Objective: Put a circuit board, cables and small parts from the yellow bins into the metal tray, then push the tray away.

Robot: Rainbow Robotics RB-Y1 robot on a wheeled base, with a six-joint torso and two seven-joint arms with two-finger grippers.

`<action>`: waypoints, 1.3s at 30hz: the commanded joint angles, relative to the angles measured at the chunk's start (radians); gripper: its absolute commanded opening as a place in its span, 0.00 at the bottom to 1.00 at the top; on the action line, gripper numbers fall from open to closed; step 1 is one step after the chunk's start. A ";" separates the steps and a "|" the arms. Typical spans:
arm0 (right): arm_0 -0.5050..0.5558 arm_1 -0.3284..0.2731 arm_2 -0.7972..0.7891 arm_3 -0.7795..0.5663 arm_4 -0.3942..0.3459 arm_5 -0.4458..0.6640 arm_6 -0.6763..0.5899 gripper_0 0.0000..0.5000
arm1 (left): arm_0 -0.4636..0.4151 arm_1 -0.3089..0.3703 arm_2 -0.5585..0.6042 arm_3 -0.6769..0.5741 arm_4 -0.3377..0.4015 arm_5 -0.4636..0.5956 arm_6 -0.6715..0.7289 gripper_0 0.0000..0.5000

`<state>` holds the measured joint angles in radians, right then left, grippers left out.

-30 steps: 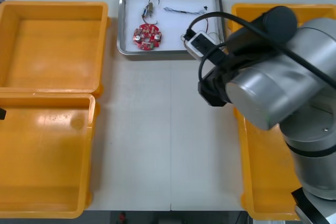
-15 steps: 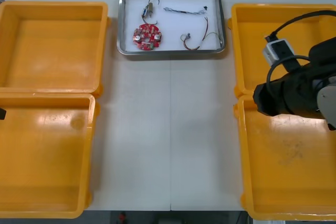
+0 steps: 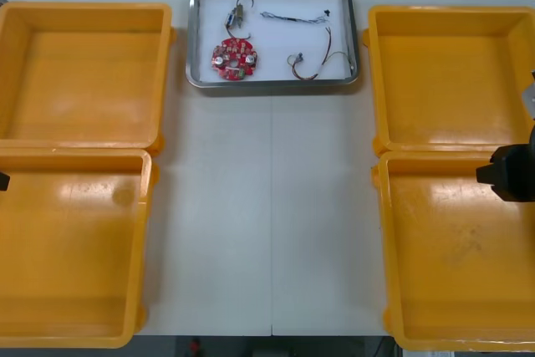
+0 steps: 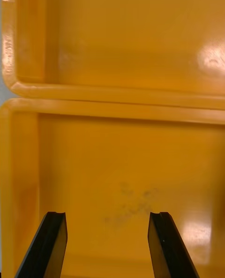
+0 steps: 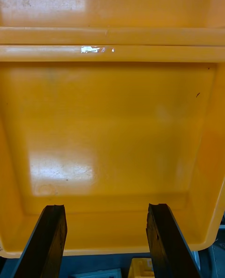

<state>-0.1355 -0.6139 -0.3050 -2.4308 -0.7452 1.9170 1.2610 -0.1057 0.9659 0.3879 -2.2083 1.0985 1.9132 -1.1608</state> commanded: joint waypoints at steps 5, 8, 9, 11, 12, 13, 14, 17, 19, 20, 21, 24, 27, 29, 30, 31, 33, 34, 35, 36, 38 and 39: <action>0.093 -0.044 -0.072 -0.033 -0.025 0.003 -0.020 1.00 | 0.017 0.044 0.028 -0.025 0.007 0.007 -0.069 1.00; 0.108 -0.043 -0.071 -0.028 -0.025 0.003 -0.026 1.00 | 0.017 0.044 0.028 -0.025 0.007 0.007 -0.069 1.00; 0.116 -0.044 -0.074 -0.021 -0.026 0.003 -0.031 1.00 | 0.017 0.044 0.028 -0.025 0.007 0.007 -0.069 1.00; 0.126 -0.044 -0.074 -0.010 -0.029 0.003 -0.035 1.00 | 0.017 0.044 0.028 -0.025 0.007 0.007 -0.069 1.00; 0.134 -0.043 -0.074 -0.005 -0.031 0.003 -0.038 1.00 | 0.017 0.044 0.028 -0.025 0.007 0.007 -0.069 1.00; 0.139 -0.044 -0.074 -0.004 -0.033 0.003 -0.040 1.00 | 0.017 0.044 0.028 -0.025 0.007 0.007 -0.069 1.00; 0.148 -0.044 -0.074 -0.004 -0.036 0.003 -0.043 1.00 | 0.017 0.044 0.028 -0.025 0.007 0.007 -0.069 1.00; 0.158 -0.044 -0.074 -0.004 -0.048 0.003 -0.046 1.00 | 0.017 0.044 0.028 -0.025 0.007 0.007 -0.069 1.00; 0.158 -0.044 -0.074 -0.002 -0.054 0.003 -0.048 1.00 | 0.017 0.044 0.028 -0.025 0.007 0.007 -0.069 1.00; 0.158 -0.044 -0.074 -0.004 -0.057 0.003 -0.051 1.00 | 0.017 0.044 0.028 -0.025 0.007 0.007 -0.069 1.00; 0.160 -0.044 -0.074 -0.004 -0.059 0.003 -0.052 1.00 | 0.017 0.044 0.028 -0.025 0.007 0.007 -0.069 1.00; 0.160 -0.044 -0.074 -0.004 -0.059 0.003 -0.054 1.00 | 0.017 0.044 0.028 -0.025 0.007 0.007 -0.069 1.00; 0.160 -0.044 -0.072 -0.002 -0.059 0.003 -0.049 1.00 | 0.017 0.044 0.028 -0.025 0.007 0.007 -0.069 1.00; 0.160 -0.044 -0.072 -0.002 -0.059 0.003 -0.049 1.00 | 0.017 0.044 0.028 -0.025 0.007 0.007 -0.069 1.00; 0.160 -0.044 -0.072 -0.002 -0.059 0.003 -0.049 1.00 | 0.017 0.044 0.028 -0.025 0.007 0.007 -0.069 1.00; 0.160 -0.044 -0.072 -0.002 -0.059 0.003 -0.049 1.00 | 0.017 0.044 0.028 -0.025 0.007 0.007 -0.069 1.00; 0.160 -0.044 -0.072 -0.002 -0.059 0.003 -0.049 1.00 | 0.017 0.044 0.028 -0.025 0.007 0.007 -0.069 1.00; 0.160 -0.044 -0.072 -0.002 -0.059 0.003 -0.049 1.00 | 0.017 0.044 0.028 -0.025 0.007 0.007 -0.069 1.00; 0.160 -0.044 -0.072 -0.002 -0.059 0.003 -0.049 1.00 | 0.017 0.044 0.028 -0.025 0.007 0.007 -0.069 1.00; 0.160 -0.044 -0.072 -0.002 -0.059 0.003 -0.049 1.00 | 0.017 0.044 0.028 -0.025 0.007 0.007 -0.069 1.00; 0.160 -0.044 -0.072 -0.002 -0.059 0.003 -0.049 1.00 | 0.017 0.044 0.028 -0.025 0.007 0.007 -0.069 1.00; 0.160 -0.044 -0.072 -0.002 -0.059 0.003 -0.049 1.00 | 0.017 0.044 0.028 -0.025 0.007 0.007 -0.069 1.00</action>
<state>0.0059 -0.6240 -0.3549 -2.4282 -0.7965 1.9170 1.2360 -0.1057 0.9659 0.3879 -2.2083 1.0986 1.9132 -1.1609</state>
